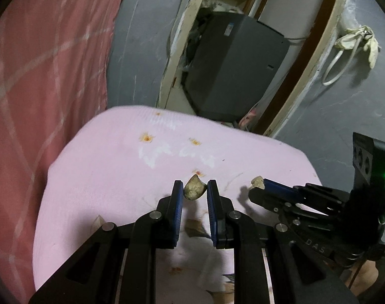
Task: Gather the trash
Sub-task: 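Grasp a tan peanut with the left tool while the right tool grasps another peanut, then lift both peanuts and carry them over the blue bucket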
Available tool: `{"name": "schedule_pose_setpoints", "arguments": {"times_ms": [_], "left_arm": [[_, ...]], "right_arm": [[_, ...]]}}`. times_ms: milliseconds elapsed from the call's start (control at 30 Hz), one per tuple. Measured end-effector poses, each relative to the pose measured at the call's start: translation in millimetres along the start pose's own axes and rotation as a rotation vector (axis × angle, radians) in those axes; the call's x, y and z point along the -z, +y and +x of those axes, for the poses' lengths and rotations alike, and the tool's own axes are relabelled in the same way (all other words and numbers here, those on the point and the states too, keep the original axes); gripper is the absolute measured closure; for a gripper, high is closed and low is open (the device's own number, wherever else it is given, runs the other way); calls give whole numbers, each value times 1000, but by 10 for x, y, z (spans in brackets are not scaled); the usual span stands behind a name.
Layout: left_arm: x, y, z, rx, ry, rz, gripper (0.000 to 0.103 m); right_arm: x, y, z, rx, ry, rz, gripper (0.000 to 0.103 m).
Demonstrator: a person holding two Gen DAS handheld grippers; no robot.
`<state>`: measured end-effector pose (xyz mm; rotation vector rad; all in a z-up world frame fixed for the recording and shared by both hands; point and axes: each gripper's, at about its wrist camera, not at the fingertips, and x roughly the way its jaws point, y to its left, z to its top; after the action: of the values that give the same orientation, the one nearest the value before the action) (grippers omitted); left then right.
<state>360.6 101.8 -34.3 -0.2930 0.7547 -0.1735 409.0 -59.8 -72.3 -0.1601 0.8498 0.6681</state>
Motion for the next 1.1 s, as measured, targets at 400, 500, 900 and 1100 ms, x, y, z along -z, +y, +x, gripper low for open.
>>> {"name": "schedule_pose_setpoints", "arguments": {"times_ms": [400,500,900,1100], "left_arm": [[-72,-586,-507,18,-194,72,88],[-111,-801,-681,33,-260,97,88],[-107,-1778,-1061,165,-435,219,88],[-71,-2236,-1078,233,-464,255,87]], "right_arm": [[136,-44,-1216,115,-366,-32,83],[171,-72,-1535,145,-449,-33,83],[421,-253,-2501,318,-647,-27,83],[658,-459,-2875,417,-705,-10,83]]}}
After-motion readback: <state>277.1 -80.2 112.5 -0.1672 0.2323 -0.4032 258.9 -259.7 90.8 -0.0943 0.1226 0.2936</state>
